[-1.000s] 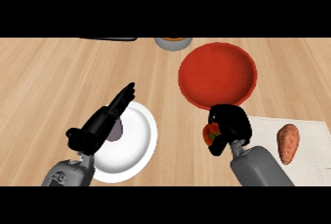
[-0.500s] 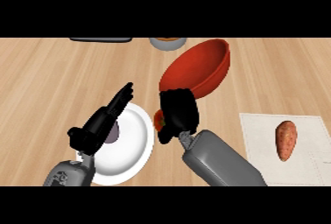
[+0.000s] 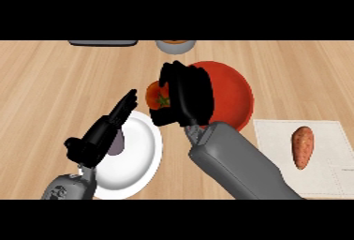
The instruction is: Pick the tomato from the placemat and place it in the bowl
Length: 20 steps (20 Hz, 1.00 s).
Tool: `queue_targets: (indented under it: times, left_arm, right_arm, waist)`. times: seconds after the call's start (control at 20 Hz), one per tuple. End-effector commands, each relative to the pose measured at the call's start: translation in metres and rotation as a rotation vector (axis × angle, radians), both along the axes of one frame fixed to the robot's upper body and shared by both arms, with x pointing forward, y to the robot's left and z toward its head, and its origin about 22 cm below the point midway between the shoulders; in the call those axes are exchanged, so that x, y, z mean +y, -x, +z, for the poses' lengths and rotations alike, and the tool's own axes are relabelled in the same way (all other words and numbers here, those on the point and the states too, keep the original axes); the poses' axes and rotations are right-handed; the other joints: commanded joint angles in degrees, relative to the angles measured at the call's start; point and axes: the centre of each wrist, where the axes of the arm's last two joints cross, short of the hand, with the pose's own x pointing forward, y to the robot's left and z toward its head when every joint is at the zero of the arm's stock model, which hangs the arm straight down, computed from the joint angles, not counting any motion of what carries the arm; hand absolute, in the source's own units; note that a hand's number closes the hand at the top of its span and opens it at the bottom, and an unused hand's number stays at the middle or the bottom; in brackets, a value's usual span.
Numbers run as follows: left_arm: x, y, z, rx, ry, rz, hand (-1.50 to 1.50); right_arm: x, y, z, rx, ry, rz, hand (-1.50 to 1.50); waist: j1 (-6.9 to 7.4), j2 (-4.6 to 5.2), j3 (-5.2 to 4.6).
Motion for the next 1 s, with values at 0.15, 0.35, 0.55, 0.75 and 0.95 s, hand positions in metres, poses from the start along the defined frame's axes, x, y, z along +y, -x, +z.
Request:
queue_targets:
  times: [0.15, 0.35, 0.55, 0.75, 0.95]
  left_arm:
    - [-0.012, 0.001, -0.012, 0.004, 0.005, 0.011, 0.0]
    - [0.007, 0.003, 0.009, -0.002, 0.001, 0.014, 0.0]
    - [-0.011, -0.008, 0.0, -0.003, -0.004, 0.016, 0.0]
    - [-0.007, -0.006, 0.009, -0.001, -0.011, 0.003, 0.0]
    - [-0.003, 0.0, 0.008, -0.013, 0.014, -0.012, 0.0]
  right_arm:
    - [-0.015, -0.031, -0.001, 0.005, 0.027, -0.088, 1.5]
    - [-0.05, -0.066, -0.013, -0.055, 0.112, -0.189, 1.5]
    - [-0.084, -0.088, -0.008, -0.161, 0.15, -0.233, 1.5]
    - [-0.106, -0.116, -0.021, -0.083, 0.171, -0.261, 1.5]
    - [-0.133, -0.117, -0.055, 0.244, 0.159, -0.255, 1.5]
  waist:
    - [-0.76, 0.01, 0.0]
    - [-0.22, 0.08, 0.01]
    - [-0.55, 0.17, 0.01]
    - [0.03, 0.31, 0.02]
    - [0.76, 0.62, 0.05]
